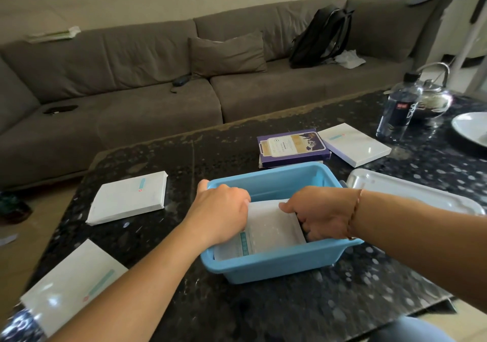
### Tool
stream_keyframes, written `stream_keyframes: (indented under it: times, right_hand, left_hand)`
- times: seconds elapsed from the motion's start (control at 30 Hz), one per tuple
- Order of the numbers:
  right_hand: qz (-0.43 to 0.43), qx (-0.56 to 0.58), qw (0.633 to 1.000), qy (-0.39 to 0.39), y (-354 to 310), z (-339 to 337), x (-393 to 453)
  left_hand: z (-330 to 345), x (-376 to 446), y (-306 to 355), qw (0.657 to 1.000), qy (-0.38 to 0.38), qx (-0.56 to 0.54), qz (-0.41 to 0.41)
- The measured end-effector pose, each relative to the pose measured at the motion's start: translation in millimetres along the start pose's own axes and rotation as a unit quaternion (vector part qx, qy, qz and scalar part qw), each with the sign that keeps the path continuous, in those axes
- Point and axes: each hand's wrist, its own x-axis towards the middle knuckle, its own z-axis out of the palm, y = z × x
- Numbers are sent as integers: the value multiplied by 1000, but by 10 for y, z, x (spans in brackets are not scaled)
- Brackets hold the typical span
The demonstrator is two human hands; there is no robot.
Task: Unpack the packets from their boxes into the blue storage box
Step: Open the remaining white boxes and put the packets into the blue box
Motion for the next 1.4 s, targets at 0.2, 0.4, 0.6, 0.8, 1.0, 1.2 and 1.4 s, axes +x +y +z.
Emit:
stream_keyframes:
  times: [0.2,0.4,0.6,0.8,1.0,1.2,1.4]
  right_hand:
    - [19,-2,1000,2,-7,-32,68]
    - [22,-38,999,22,58,-74,241]
    - [-6,-114,993,39,73,-59,208]
    - [-232,-507,818,139,-118,-322,-197]
    - [-353,-553,740,147,38,-452,-292]
    - [-354,-664,656,64,72,-329,-11]
    - [-354,-678,644,25,45,-321,67]
  left_hand:
    - [-3,-17,-3,999,-11,30,-4]
    - [-35,-27,31,997,-23,74,-3]
    - [-36,-30,32,997,-33,72,2]
    - [-431,-222,-118,986,-163,-25,29]
    - [-680,-219,-126,951,-301,55,43]
    - [-635,-155,19,940,-306,137,62]
    - [-619,-125,155,927,-305,206,76]
